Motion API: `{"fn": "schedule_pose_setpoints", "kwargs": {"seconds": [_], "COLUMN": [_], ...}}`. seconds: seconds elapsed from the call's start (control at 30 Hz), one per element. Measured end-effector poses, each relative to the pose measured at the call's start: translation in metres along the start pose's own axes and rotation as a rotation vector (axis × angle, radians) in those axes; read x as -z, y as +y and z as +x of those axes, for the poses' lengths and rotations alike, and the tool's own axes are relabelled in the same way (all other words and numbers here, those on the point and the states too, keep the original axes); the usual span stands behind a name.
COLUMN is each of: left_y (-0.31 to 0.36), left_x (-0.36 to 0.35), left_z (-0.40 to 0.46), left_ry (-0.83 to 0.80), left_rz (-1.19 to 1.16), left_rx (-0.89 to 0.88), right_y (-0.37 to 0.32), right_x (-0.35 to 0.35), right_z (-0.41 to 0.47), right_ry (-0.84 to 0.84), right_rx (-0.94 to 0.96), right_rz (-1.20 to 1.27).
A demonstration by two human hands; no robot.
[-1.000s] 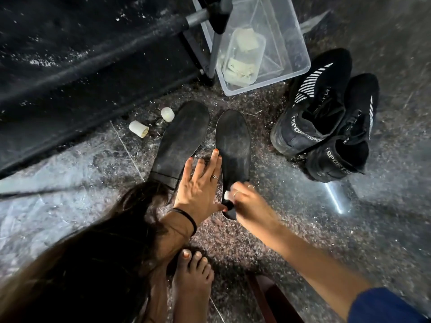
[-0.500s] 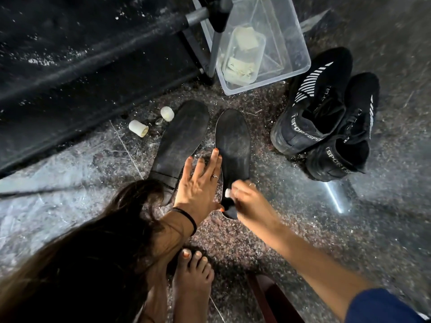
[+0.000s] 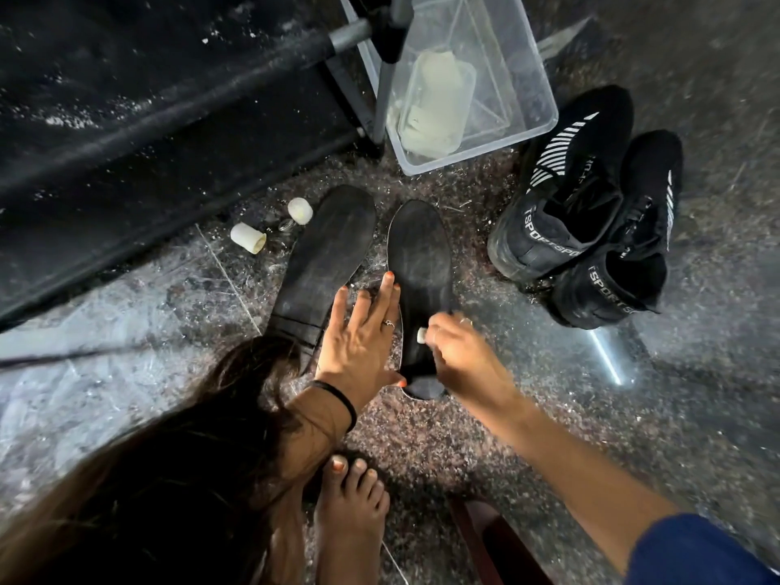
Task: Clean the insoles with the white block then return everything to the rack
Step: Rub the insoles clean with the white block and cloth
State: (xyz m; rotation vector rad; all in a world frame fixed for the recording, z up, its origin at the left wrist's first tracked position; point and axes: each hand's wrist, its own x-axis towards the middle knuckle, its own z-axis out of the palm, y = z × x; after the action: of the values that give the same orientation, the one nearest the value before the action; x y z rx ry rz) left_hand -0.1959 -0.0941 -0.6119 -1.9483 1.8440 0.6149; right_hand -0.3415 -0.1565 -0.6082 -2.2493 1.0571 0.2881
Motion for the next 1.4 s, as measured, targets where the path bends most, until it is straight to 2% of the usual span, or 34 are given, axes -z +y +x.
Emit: {"fn": "schedule_pose_setpoints", "kwargs": {"seconds": [0.13, 0.2, 0.3, 0.43, 0.53, 0.77, 0.87, 0.93, 1.07, 1.1, 1.17, 1.27, 1.4], "left_y": [-0.001, -0.001, -0.001, 0.000, -0.001, -0.001, -0.001, -0.001, 0.000, 0.000, -0.001, -0.001, -0.001], "left_x": [0.000, 0.000, -0.001, 0.000, 0.001, -0.001, 0.000, -0.001, 0.000, 0.000, 0.000, -0.001, -0.002], "left_z": [0.000, 0.000, 0.000, 0.001, 0.000, 0.000, -0.001, -0.001, 0.001, 0.001, 0.001, 0.000, 0.000], "left_ry": [0.000, 0.005, 0.001, 0.004, -0.002, 0.005, 0.005, 0.000, -0.016, -0.012, -0.011, -0.006, 0.000], "left_rz": [0.008, 0.013, 0.016, 0.021, 0.013, 0.015, 0.010, 0.015, 0.012, 0.012, 0.017, 0.023, 0.012], "left_rx": [-0.005, -0.006, -0.009, -0.008, -0.008, -0.011, -0.010, -0.007, -0.003, -0.002, -0.004, -0.010, -0.011], "right_y": [0.006, 0.011, 0.007, 0.003, -0.004, 0.008, 0.011, 0.017, 0.023, 0.019, 0.011, 0.007, 0.007], "right_x": [-0.011, -0.009, 0.004, 0.004, -0.003, -0.006, 0.006, 0.015, 0.025, 0.027, 0.024, 0.014, 0.014], "right_z": [-0.037, -0.036, -0.024, -0.017, -0.035, -0.054, -0.039, -0.020, 0.008, 0.004, -0.014, -0.041, -0.038], "right_ry": [-0.218, -0.208, -0.199, -0.030, -0.075, -0.283, -0.241, -0.139, -0.085, -0.066, -0.092, -0.247, -0.254], "right_rx": [0.143, 0.191, 0.145, 0.040, -0.009, 0.177, 0.195, 0.146, 0.033, 0.061, 0.105, 0.093, 0.141], "right_rz": [-0.088, -0.113, -0.095, -0.084, -0.029, -0.132, -0.109, -0.084, -0.141, -0.125, -0.096, -0.082, -0.107]}}
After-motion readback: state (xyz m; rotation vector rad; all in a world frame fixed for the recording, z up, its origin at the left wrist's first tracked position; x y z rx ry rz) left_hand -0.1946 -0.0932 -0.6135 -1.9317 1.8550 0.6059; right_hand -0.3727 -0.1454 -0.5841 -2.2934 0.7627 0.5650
